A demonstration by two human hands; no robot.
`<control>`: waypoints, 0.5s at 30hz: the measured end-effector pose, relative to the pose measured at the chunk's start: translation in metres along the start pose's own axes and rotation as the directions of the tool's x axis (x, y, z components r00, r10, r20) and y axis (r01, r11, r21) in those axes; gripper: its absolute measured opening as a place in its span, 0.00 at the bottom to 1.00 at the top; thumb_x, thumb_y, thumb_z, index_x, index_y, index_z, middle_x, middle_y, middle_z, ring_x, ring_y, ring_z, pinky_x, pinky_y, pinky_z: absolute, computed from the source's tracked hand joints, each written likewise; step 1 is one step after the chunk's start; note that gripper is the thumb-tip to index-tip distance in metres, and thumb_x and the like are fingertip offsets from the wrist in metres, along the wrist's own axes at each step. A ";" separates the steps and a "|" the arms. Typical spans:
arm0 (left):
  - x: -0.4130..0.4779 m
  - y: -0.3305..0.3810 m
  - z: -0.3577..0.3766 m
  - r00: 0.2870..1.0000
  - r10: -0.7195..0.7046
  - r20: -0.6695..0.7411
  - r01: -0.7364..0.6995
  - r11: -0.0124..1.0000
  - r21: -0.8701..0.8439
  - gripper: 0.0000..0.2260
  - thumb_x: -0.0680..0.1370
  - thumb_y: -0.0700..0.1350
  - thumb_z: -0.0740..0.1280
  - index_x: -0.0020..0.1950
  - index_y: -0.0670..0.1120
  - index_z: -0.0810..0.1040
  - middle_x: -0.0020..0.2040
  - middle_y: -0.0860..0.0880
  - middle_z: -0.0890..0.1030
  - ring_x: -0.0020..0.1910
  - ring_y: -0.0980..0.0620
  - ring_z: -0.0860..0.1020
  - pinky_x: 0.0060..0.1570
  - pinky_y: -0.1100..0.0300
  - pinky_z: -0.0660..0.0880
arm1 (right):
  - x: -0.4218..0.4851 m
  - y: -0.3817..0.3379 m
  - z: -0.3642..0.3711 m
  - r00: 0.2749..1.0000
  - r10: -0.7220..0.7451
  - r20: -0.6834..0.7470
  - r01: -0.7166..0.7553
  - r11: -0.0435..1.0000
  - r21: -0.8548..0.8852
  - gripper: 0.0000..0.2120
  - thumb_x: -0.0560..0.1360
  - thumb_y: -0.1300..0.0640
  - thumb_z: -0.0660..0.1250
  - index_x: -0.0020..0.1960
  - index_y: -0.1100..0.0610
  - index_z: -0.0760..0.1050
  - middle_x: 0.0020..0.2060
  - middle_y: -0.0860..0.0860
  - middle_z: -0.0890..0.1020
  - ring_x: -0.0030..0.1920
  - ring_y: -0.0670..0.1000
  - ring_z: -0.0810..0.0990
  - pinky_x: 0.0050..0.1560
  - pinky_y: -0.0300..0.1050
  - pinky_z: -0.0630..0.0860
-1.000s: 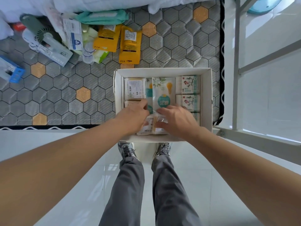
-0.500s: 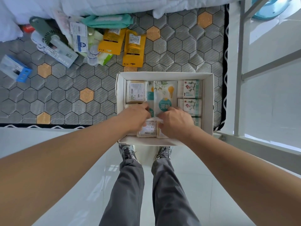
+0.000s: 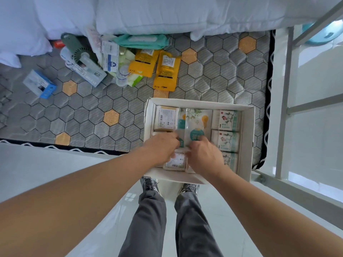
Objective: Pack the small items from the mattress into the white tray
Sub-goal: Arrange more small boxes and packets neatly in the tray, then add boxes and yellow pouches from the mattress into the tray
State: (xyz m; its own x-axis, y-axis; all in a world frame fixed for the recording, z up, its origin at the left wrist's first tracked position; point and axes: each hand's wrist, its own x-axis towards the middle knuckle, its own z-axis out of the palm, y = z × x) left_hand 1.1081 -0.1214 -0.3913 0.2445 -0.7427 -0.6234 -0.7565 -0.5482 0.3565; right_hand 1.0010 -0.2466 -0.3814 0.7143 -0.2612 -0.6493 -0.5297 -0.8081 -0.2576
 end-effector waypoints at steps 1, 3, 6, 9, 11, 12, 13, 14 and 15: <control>0.001 0.000 0.000 1.000 -0.005 -0.007 0.005 1.000 -0.005 0.15 0.76 0.47 0.73 0.62 0.46 0.81 0.62 0.50 0.77 0.56 0.47 0.79 0.57 0.49 0.78 | 0.001 -0.002 -0.002 1.000 0.000 -0.017 0.000 1.000 -0.007 0.08 0.81 0.53 0.65 0.56 0.56 0.77 0.53 0.55 0.77 0.47 0.57 0.82 0.45 0.52 0.83; 0.004 -0.002 -0.002 1.000 -0.023 -0.001 0.023 1.000 -0.018 0.16 0.75 0.47 0.74 0.61 0.45 0.80 0.62 0.50 0.78 0.56 0.47 0.79 0.57 0.50 0.77 | 0.005 -0.008 -0.007 1.000 0.006 -0.017 -0.006 1.000 -0.024 0.08 0.79 0.56 0.67 0.57 0.57 0.75 0.52 0.55 0.77 0.47 0.58 0.83 0.42 0.51 0.82; 0.008 -0.003 -0.008 1.000 -0.014 0.011 0.014 1.000 -0.013 0.15 0.76 0.48 0.73 0.60 0.45 0.80 0.60 0.49 0.80 0.57 0.47 0.79 0.57 0.52 0.77 | 0.016 -0.015 -0.018 0.996 0.017 0.083 -0.009 0.996 -0.091 0.09 0.79 0.58 0.67 0.58 0.57 0.75 0.51 0.54 0.81 0.49 0.57 0.83 0.41 0.48 0.78; 0.008 -0.005 -0.024 1.000 0.000 -0.014 -0.001 0.997 -0.076 0.09 0.79 0.46 0.68 0.56 0.45 0.80 0.53 0.48 0.81 0.51 0.49 0.80 0.50 0.57 0.77 | 0.027 -0.022 -0.036 0.977 0.012 0.214 0.013 0.994 -0.113 0.13 0.77 0.54 0.70 0.60 0.55 0.76 0.50 0.52 0.80 0.49 0.55 0.82 0.45 0.47 0.78; 0.007 -0.011 -0.040 0.992 -0.020 -0.122 0.000 0.986 -0.165 0.07 0.80 0.45 0.65 0.53 0.45 0.81 0.48 0.49 0.82 0.45 0.51 0.80 0.48 0.57 0.79 | 0.032 -0.026 -0.052 0.970 0.010 0.243 0.019 0.993 -0.117 0.16 0.76 0.53 0.72 0.61 0.56 0.74 0.45 0.51 0.76 0.47 0.54 0.79 0.48 0.48 0.81; 0.004 -0.017 -0.048 0.973 -0.044 -0.228 -0.004 0.979 -0.204 0.07 0.80 0.44 0.64 0.51 0.45 0.81 0.44 0.50 0.82 0.42 0.52 0.80 0.45 0.55 0.80 | 0.034 -0.030 -0.061 0.973 0.009 0.231 0.020 0.992 -0.121 0.15 0.77 0.54 0.71 0.60 0.58 0.74 0.44 0.51 0.75 0.46 0.54 0.78 0.47 0.48 0.80; 0.001 -0.023 -0.057 0.935 -0.077 -0.347 -0.010 0.970 -0.242 0.08 0.81 0.44 0.63 0.49 0.45 0.82 0.42 0.50 0.82 0.39 0.52 0.79 0.42 0.56 0.79 | 0.037 -0.036 -0.071 0.979 0.004 0.203 0.020 0.993 -0.119 0.13 0.78 0.55 0.70 0.59 0.58 0.73 0.44 0.51 0.75 0.45 0.54 0.77 0.45 0.48 0.78; -0.002 -0.030 -0.066 0.880 -0.122 -0.459 -0.016 0.958 -0.285 0.08 0.80 0.42 0.64 0.47 0.44 0.82 0.40 0.49 0.82 0.37 0.53 0.78 0.39 0.59 0.78 | 0.039 -0.043 -0.081 0.986 -0.002 0.165 0.021 0.994 -0.111 0.10 0.78 0.56 0.69 0.57 0.58 0.73 0.43 0.52 0.76 0.44 0.55 0.77 0.44 0.48 0.77; -0.007 -0.038 -0.076 0.813 -0.181 -0.554 -0.020 0.941 -0.337 0.07 0.80 0.41 0.65 0.47 0.44 0.82 0.40 0.49 0.82 0.35 0.53 0.78 0.36 0.64 0.75 | 0.041 -0.052 -0.092 0.992 -0.010 0.125 0.022 0.995 -0.100 0.08 0.78 0.56 0.69 0.54 0.57 0.72 0.43 0.52 0.77 0.44 0.55 0.77 0.42 0.48 0.76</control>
State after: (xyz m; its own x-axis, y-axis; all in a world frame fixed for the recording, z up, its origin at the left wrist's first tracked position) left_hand 1.1813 -0.1248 -0.3476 0.6717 -0.7173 -0.1854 -0.5127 -0.6307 0.5826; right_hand 1.0996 -0.2641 -0.3290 0.6569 -0.1854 -0.7308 -0.4649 -0.8627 -0.1989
